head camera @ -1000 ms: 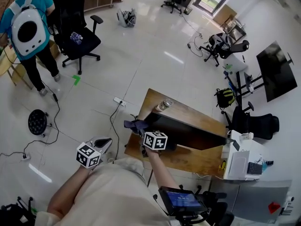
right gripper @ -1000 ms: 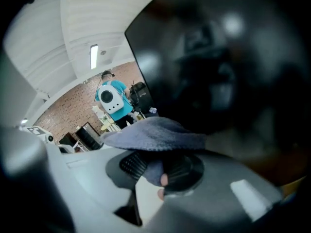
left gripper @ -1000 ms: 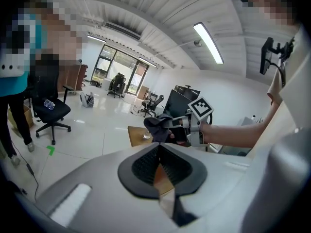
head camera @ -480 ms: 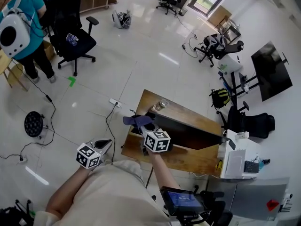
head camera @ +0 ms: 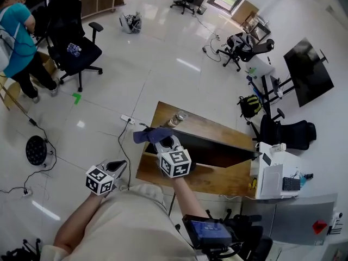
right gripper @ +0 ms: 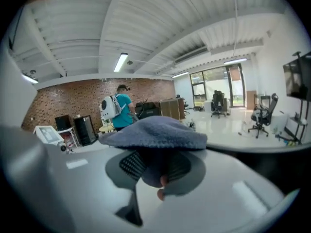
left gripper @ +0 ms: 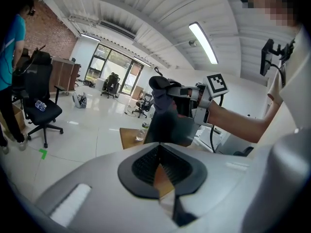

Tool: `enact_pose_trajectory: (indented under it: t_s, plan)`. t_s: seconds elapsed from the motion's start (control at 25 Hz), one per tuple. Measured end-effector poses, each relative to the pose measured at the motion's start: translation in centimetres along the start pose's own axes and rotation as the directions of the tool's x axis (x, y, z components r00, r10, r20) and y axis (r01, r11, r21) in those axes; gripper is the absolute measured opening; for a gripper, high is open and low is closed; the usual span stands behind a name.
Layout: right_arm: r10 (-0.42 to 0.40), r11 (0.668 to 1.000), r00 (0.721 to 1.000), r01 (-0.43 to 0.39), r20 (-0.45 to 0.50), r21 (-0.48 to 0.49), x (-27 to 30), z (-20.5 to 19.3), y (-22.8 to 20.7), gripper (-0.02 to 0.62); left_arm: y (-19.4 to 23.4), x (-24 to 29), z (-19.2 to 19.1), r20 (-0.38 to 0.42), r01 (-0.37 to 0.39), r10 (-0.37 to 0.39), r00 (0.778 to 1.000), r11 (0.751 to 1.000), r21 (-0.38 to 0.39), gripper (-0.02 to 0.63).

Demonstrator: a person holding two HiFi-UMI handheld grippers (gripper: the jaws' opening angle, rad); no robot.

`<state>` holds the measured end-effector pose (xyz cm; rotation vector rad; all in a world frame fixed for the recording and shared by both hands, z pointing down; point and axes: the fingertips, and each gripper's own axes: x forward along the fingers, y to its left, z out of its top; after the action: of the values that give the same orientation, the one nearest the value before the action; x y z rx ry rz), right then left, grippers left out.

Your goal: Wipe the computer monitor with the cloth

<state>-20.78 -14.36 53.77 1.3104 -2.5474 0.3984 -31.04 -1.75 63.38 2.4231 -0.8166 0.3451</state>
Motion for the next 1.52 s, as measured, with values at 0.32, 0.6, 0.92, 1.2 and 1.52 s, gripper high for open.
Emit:
enact_pose_trajectory:
  t_s: [0.32, 0.6, 0.92, 1.2, 1.52]
  plan:
    - [0.016, 1.000, 1.000, -0.015, 0.016, -0.017, -2.8, 0.6, -2.4, 0.081, -2.8, 3.7, 1.5, -0.008, 0.022, -0.022, 1.000, 1.000, -0.002, 0.003]
    - [0.031, 0.998, 0.999, -0.033, -0.040, -0.045, -6.3, -0.7, -6.2, 0.080, -5.8, 8.0, 2.0, -0.031, 0.046, -0.046, 0.998, 0.999, -0.010, 0.003]
    - [0.020, 0.999, 0.998, -0.022, -0.055, -0.029, -10.4, -1.8, -10.8, 0.081, -8.7, 11.4, 2.0, -0.080, 0.061, -0.060, 0.995, 0.998, 0.007, 0.003]
    - [-0.018, 1.000, 0.999, 0.018, -0.035, 0.000, -13.6, -2.2, -14.2, 0.081, -9.5, 12.9, 2.1, -0.110, 0.052, -0.050, 0.993, 0.999, 0.014, 0.003]
    - [-0.064, 0.997, 0.998, 0.065, -0.011, 0.037, -17.7, -2.7, -18.6, 0.081, -12.1, 14.8, 1.5, -0.146, 0.057, -0.052, 0.988, 0.998, 0.030, 0.003]
